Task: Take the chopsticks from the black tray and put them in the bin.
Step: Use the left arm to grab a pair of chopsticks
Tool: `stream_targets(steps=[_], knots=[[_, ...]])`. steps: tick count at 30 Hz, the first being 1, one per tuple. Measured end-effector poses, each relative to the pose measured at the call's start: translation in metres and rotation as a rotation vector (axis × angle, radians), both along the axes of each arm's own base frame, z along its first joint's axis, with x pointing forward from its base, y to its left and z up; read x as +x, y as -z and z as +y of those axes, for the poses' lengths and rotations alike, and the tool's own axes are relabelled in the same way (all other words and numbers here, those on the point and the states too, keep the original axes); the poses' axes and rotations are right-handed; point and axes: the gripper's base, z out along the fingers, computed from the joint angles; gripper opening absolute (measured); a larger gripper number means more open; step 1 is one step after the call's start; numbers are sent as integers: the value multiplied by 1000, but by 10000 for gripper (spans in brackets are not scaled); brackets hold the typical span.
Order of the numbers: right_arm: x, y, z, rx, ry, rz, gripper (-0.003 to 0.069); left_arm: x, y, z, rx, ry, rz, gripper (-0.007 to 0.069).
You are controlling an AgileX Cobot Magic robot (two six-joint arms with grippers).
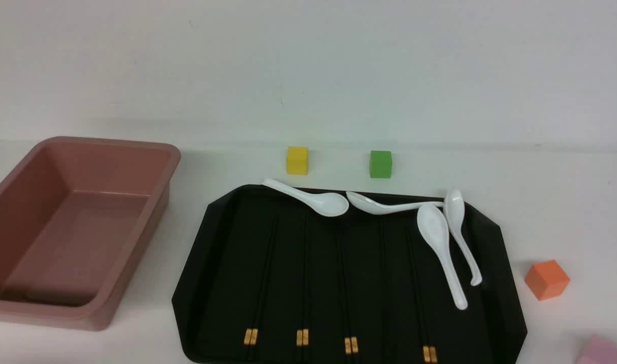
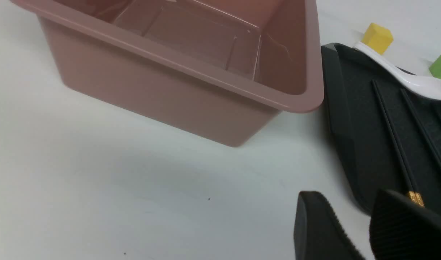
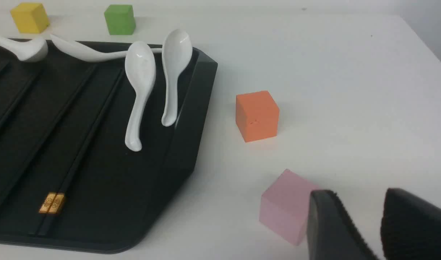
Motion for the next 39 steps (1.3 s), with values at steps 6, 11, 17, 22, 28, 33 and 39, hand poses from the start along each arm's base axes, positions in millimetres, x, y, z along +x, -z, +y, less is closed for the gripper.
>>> stream_targets(steps=[6,11,17,22,28,33,39], knots=[[0,0,0,0,0,0,240,0,0,0,0,0,0,238],[0,0,0,0,0,0,240,0,0,0,0,0,0,238],[0,0,0,0,0,0,240,0,0,0,0,0,0,238],[0,0,0,0,0,0,240,0,0,0,0,0,0,238],[0,0,0,0,0,0,240,0,0,0,0,0,0,238],[0,0,0,0,0,0,240,0,0,0,0,0,0,238],[0,0,0,0,0,0,240,0,0,-1,-61,-5,4,238]])
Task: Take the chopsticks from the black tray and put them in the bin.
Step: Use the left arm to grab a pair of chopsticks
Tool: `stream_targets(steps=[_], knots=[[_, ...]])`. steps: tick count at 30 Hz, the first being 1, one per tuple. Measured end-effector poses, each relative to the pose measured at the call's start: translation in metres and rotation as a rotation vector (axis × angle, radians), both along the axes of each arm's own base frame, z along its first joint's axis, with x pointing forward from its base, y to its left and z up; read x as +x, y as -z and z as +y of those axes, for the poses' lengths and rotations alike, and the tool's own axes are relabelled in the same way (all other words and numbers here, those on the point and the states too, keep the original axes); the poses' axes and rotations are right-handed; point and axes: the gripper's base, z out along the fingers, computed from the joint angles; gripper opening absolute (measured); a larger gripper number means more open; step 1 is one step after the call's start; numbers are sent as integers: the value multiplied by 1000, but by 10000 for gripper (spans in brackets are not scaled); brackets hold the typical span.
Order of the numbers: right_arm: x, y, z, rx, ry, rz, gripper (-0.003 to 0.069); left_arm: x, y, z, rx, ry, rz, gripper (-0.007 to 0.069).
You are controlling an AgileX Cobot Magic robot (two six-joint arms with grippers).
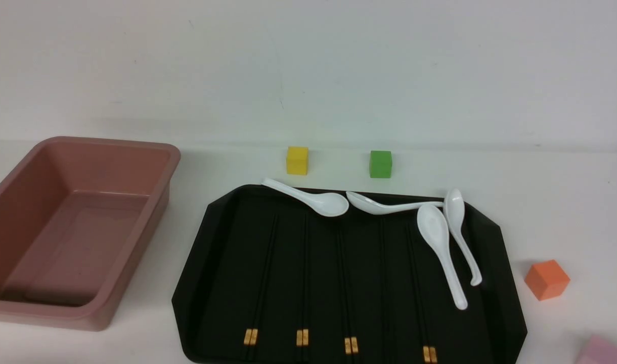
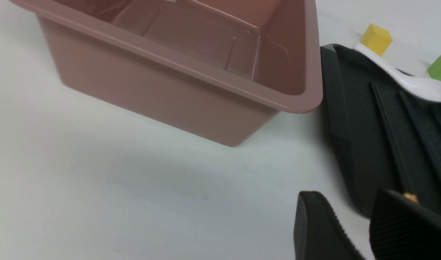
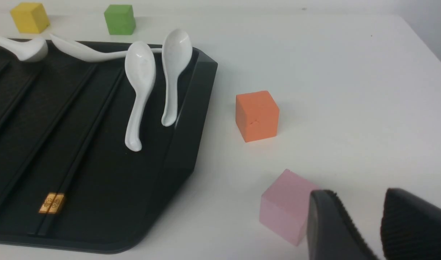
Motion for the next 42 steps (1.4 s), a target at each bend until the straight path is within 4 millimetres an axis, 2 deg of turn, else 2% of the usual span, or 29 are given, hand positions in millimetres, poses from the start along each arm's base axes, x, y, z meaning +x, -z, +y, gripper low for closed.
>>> stream_targets(steps=[1,2,3,4,5,7,9,13,18,22,26,28,31,35,38,40,42], knots=[[0,0,0,0,0,0,240,0,0,-1,-29,-2,2,238],[0,0,0,0,0,0,240,0,-1,-4,-212,-16,19,238],[0,0,0,0,0,0,240,0,-1,-6,-287,-22,24,238],[0,0,0,0,0,0,240,-1,-3,-10,-466,-33,39,238],[0,0,0,0,0,0,240,-1,-4,-10,-494,-35,40,238],[0,0,0,0,0,0,240,-1,-8,-16,-829,-61,77,238],[0,0,0,0,0,0,240,-1,-11,-18,-991,-68,94,238],[0,0,0,0,0,0,240,-1,-15,-21,-1190,-68,118,238],[0,0,0,0,0,0,240,0,-21,-19,-1293,-80,69,225],[0,0,0,0,0,0,240,-3,-45,-18,-1209,-12,-19,167],[0,0,0,0,0,0,240,-13,-93,-18,-1016,97,-175,85],[0,0,0,0,0,0,240,-9,-111,-22,-856,131,-158,43],[0,0,0,0,0,0,240,8,-123,-31,-636,177,24,3],[0,0,0,0,0,0,240,43,-119,-41,-376,226,446,-12],[0,0,0,0,0,0,240,68,-114,-42,-265,232,672,-12],[0,0,0,0,0,0,240,94,-111,-45,-191,269,826,-12],[0,0,0,0,0,1,240,110,-110,-49,-164,332,899,-12]])
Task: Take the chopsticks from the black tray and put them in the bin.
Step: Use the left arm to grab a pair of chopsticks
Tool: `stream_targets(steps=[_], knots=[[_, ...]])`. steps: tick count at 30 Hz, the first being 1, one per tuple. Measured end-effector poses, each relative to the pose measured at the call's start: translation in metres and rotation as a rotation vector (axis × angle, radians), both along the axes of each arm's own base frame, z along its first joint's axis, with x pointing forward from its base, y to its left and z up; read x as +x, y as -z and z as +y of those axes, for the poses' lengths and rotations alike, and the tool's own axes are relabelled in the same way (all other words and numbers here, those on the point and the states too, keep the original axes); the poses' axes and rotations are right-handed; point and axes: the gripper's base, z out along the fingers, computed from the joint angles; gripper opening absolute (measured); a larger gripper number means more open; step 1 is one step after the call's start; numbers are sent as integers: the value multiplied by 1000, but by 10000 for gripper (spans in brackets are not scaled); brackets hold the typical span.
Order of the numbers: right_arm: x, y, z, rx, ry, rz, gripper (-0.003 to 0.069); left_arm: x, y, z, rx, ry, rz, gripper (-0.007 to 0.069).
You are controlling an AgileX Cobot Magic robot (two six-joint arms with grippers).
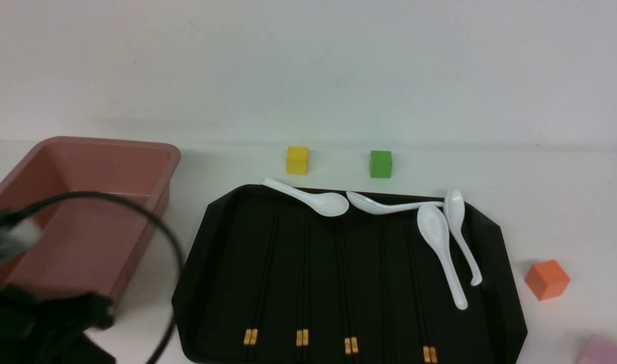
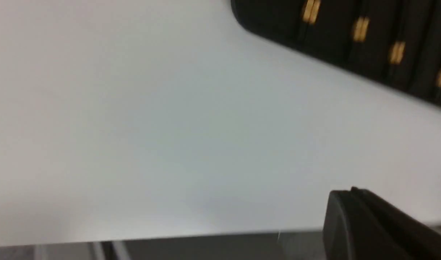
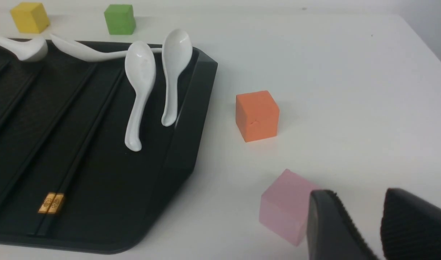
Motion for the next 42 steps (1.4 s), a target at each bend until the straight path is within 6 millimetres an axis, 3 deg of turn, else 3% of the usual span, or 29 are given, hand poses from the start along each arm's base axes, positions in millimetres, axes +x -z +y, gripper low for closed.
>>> stream_targets(steps=[6,12,19,25,27,28,35,42], knots=[[0,0,0,0,0,0,240,41,-1,-16,-87,132,125,-11],[0,0,0,0,0,0,240,71,11,-27,21,109,132,20],[0,0,0,0,0,0,240,95,38,-88,266,201,138,122],[0,0,0,0,0,0,240,128,62,-140,379,247,78,296],[0,0,0,0,0,0,240,141,75,-149,393,246,88,341],[0,0,0,0,0,0,240,142,74,-149,392,245,82,345],[0,0,0,0,0,0,240,170,115,-153,445,200,126,386],[0,0,0,0,0,0,240,178,129,-153,452,189,123,371]])
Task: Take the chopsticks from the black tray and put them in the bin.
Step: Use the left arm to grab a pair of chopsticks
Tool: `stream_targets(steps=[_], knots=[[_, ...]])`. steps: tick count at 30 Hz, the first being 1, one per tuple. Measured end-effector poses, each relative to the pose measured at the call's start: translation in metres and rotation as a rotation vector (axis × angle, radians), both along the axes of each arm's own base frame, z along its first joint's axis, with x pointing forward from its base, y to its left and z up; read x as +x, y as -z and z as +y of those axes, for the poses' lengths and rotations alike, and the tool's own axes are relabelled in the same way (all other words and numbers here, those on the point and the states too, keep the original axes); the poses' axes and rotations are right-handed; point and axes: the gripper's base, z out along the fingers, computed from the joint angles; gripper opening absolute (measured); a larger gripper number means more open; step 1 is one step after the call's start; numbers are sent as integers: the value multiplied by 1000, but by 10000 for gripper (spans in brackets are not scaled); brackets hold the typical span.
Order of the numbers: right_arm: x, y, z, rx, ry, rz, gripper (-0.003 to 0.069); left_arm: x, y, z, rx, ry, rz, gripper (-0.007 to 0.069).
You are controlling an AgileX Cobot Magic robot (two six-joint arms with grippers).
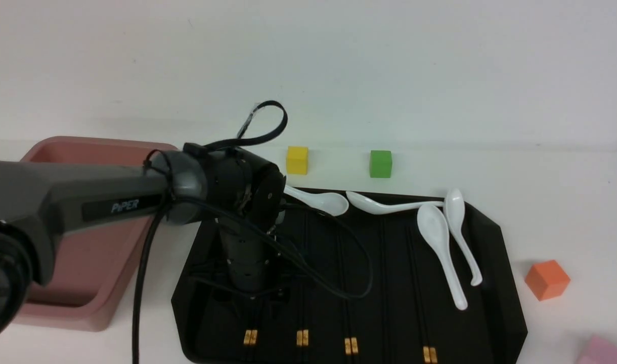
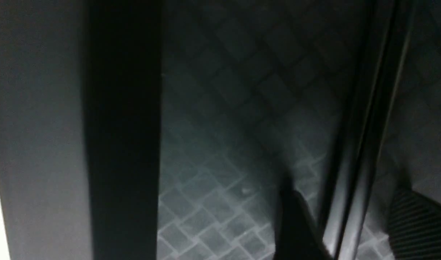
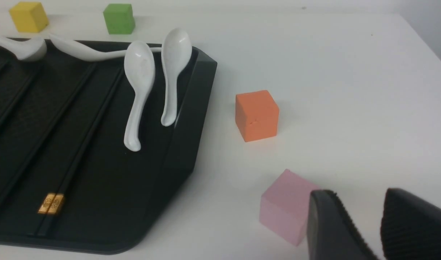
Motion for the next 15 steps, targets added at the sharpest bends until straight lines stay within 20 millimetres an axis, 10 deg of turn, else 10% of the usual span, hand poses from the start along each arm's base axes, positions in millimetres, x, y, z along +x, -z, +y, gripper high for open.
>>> stream_targets(steps=[8,11,15], knots=[[0,0,0,0,0,0,240,1,-2,-3,-21,-13,-2,106],[0,0,0,0,0,0,240,-2,-9,0,-12,-7,-8,118],[0,0,0,0,0,0,240,-12,-70,11,-23,5,-96,118]])
